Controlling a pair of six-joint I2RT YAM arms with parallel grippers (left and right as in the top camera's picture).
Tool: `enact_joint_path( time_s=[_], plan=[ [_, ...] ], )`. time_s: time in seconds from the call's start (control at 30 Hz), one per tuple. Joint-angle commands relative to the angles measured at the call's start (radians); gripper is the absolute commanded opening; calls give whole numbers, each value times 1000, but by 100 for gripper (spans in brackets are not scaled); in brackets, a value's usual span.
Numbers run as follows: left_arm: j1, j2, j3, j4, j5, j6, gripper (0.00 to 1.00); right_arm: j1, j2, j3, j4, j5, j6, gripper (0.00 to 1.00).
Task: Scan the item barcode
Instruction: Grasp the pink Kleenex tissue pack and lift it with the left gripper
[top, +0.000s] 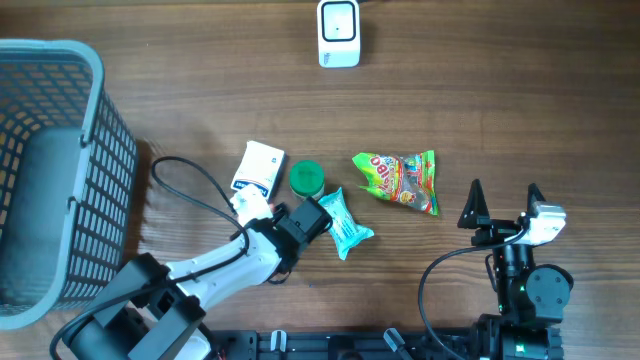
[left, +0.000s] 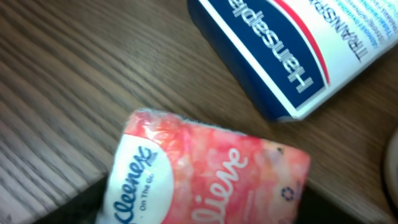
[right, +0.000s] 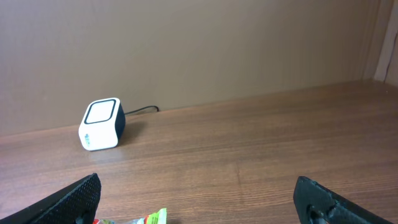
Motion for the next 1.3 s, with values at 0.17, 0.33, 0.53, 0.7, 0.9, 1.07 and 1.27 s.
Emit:
enact_joint_path(
  time_s=[0.17, 0.33, 0.53, 0.7, 0.9, 1.07, 1.27],
  plan=[
    [8, -44, -1, -130, 6, 74, 48, 2, -4, -2, 5, -12, -18, 100],
    [8, -306, 209, -291, -318, 182, 51, 2, -4, -2, 5, -12, -18, 99],
    [8, -421, 253, 503, -739, 1130, 47, 2, -4, -2, 5, -12, -18, 100],
    [8, -418, 253, 1026, -617, 1728, 52, 2, -4, -2, 5, -12, -18, 100],
    [72, -417, 253, 1210, -515, 1942, 50, 2, -4, -2, 5, -12, -18, 100],
    [148, -407, 253, 1446, -398, 2034, 50, 2, -4, -2, 5, -12, -18, 100],
    [150, -397, 253, 1612, -119, 2168, 48, 2, -4, -2, 5, -12, -18, 100]
  ],
)
